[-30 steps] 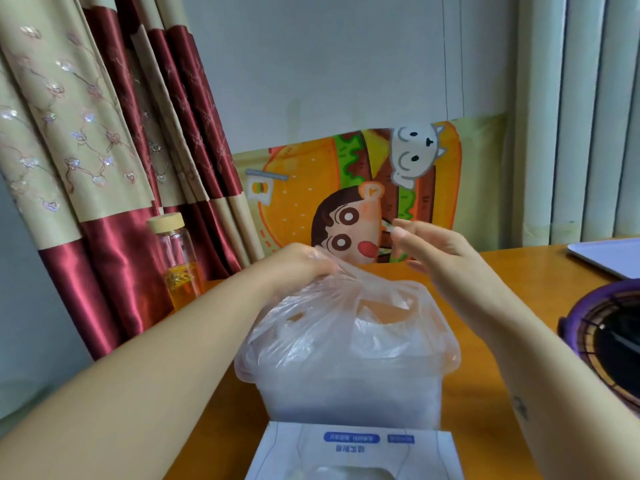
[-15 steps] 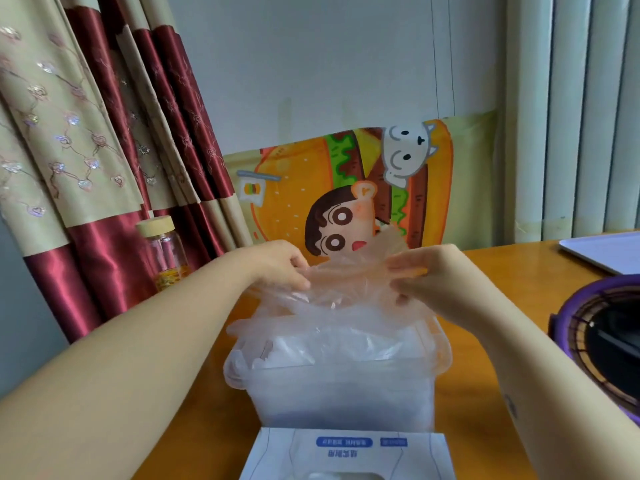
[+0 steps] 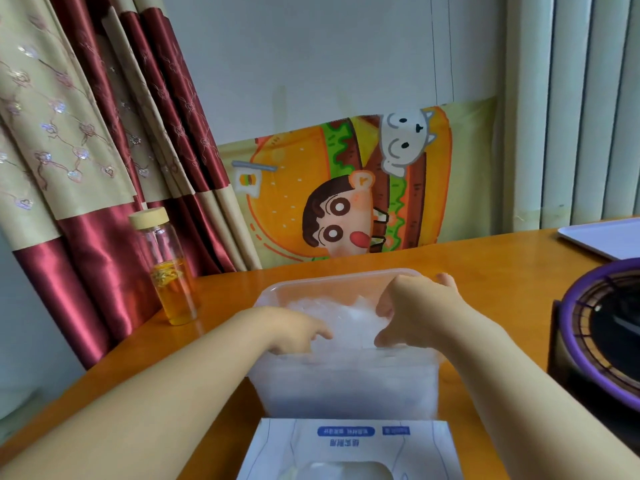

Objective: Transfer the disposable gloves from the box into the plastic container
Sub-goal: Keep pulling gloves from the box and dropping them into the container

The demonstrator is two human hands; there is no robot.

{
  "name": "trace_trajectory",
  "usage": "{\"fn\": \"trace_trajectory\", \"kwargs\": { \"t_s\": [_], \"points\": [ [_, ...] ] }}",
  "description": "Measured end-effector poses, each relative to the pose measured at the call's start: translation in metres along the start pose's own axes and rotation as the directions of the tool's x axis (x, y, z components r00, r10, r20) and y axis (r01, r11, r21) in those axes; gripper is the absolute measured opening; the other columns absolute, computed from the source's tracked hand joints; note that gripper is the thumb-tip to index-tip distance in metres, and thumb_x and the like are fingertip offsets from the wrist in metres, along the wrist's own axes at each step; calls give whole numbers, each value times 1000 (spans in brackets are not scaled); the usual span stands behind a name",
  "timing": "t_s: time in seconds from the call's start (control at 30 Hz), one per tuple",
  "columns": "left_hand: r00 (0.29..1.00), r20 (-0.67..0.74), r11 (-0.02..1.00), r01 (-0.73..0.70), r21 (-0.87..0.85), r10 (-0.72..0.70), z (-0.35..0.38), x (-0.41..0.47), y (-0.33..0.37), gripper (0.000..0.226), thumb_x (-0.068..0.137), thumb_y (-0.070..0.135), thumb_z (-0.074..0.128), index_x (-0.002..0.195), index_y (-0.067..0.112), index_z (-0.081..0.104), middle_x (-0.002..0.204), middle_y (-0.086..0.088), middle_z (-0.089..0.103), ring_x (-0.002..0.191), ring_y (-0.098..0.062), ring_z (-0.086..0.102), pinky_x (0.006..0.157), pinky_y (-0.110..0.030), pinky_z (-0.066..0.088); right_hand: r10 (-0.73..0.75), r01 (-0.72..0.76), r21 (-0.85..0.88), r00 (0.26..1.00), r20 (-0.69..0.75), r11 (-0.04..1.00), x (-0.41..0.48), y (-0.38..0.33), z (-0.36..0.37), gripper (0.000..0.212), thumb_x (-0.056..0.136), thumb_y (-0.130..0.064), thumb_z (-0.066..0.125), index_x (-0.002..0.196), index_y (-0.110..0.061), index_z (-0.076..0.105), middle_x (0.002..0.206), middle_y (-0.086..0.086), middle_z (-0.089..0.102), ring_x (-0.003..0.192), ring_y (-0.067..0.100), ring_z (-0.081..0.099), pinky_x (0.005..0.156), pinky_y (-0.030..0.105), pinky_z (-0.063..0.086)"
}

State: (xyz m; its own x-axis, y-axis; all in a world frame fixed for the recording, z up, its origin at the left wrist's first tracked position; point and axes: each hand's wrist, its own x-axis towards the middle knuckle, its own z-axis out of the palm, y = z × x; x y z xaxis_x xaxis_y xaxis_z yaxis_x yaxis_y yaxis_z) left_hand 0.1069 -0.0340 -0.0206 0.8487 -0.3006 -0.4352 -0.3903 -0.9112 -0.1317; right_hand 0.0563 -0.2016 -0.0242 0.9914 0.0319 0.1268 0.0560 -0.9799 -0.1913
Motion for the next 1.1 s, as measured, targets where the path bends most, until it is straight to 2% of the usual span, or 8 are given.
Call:
{"fn": "trace_trajectory", "kwargs": {
  "t_s": [0.13, 0.23, 0.33, 0.43, 0.5, 0.7, 0.93, 1.1],
  "points": [
    [998, -1, 993, -59, 99, 59, 8, 13, 4, 41, 99, 39, 45, 139, 29, 46, 144, 0, 43, 129, -23, 41, 106, -33, 32, 32, -34, -103, 999, -21, 994, -1, 0, -3, 52, 72, -55, 72, 114, -24, 64, 127, -1, 51, 130, 27, 30, 111, 62, 2],
    [997, 40, 998, -63, 28, 62, 5, 14, 5, 47, 103, 14, 36, 147, 30, 35, 153, 4, 32, 137, -22, 33, 112, -33, 27, 34, -41, -81, 996, -86, 996, -3, 1, -10, 44, 76, -55, 69, 110, -26, 66, 126, -3, 50, 130, 25, 30, 111, 61, 3],
    [997, -56, 995, -49, -91, 44, -2, 3, -2, 56, 98, 12, 50, 149, 26, 32, 150, 4, 39, 134, -18, 39, 108, -29, 34, -45, 53, 24, 965, -257, 998, -5, 4, -18, 32, 82, -48, 65, 109, -30, 68, 122, -6, 56, 124, 23, 40, 110, 52, 24],
    [980, -184, 963, -119, -241, 75, -9, -15, -12, 53, 92, 28, 62, 142, 28, 43, 139, 11, 50, 120, -10, 49, 93, -20, 41, -212, 288, 194, 917, -338, 938, -15, -1, -28, 25, 85, -36, 66, 108, -27, 71, 110, -9, 67, 97, 9, 60, 88, 26, 50],
    [941, -329, 946, -177, -272, 81, -12, -30, -18, 45, 92, 25, 62, 135, 28, 51, 127, 12, 57, 106, -5, 53, 81, -15, 42, -326, 397, 239, 901, -287, 886, -29, -10, -34, 20, 84, -32, 68, 102, -26, 72, 99, -12, 70, 76, -2, 60, 70, 11, 49],
    [715, -693, 816, -454, -359, 93, 20, -91, -6, 10, 90, 24, 64, 88, 34, 64, 79, 24, 62, 74, 6, 55, 64, -6, 39, -462, 449, 221, 887, 9, 866, -59, -31, -29, 10, 83, -32, 70, 92, -28, 71, 83, -9, 71, 58, -1, 62, 56, 12, 46],
    [906, -343, 938, -313, -151, 247, 78, -99, 7, 20, 87, 41, 64, 105, 34, 67, 88, 19, 56, 83, -4, 56, 72, -19, 47, -425, 408, 122, 885, 191, 905, -65, -40, -16, 11, 80, -29, 73, 87, -22, 67, 79, -6, 71, 51, -3, 62, 55, 13, 41],
    [903, -307, 942, -331, -52, 301, 83, -92, 13, 34, 87, 45, 62, 121, 40, 62, 101, 16, 52, 86, -5, 51, 70, -22, 44, -322, 359, 23, 805, 497, 933, -69, -47, 5, 60, 60, -46, 85, 110, -21, 63, 89, -1, 73, 55, 4, 66, 57, 21, 49]
  ]
}}
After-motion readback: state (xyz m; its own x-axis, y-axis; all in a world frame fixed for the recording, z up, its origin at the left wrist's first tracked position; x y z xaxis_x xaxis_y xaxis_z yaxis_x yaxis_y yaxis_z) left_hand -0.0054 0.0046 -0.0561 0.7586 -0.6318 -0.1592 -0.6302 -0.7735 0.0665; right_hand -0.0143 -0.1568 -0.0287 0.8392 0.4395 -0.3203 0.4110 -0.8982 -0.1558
